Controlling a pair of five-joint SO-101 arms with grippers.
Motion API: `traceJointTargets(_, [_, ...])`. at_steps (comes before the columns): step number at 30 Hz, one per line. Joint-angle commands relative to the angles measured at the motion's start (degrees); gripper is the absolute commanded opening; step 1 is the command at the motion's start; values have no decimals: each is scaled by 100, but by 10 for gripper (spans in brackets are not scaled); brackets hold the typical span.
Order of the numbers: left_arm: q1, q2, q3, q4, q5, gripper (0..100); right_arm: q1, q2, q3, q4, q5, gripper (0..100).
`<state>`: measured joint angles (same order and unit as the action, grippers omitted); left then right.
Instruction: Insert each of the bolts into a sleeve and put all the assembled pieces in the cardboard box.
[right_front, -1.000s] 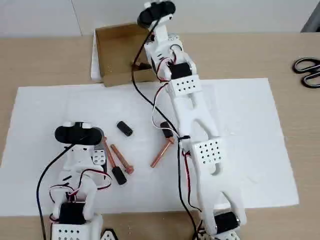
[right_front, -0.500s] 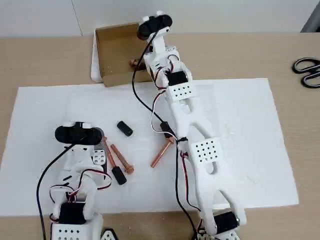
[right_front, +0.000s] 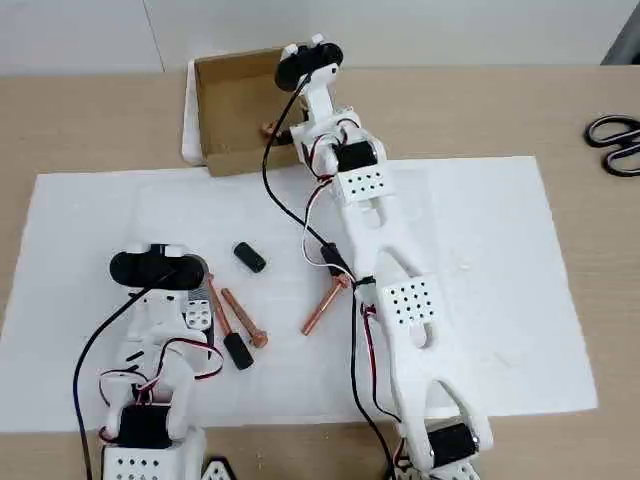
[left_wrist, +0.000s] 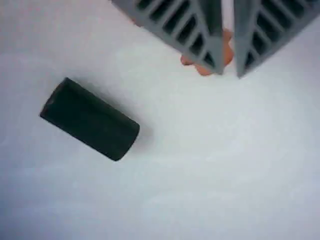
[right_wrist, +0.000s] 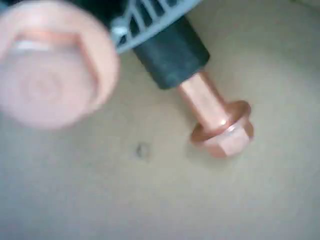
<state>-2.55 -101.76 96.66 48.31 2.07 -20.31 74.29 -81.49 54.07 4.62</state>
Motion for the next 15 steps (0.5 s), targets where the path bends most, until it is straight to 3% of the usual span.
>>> traceJointTargets(1, [-18,-26,-40,18,-9,6,-4,-180,-818,611,-26,4])
traceJointTargets(15, [-18,-26,-40,18,-9,6,-163,-136,-1336,1982,-35,4])
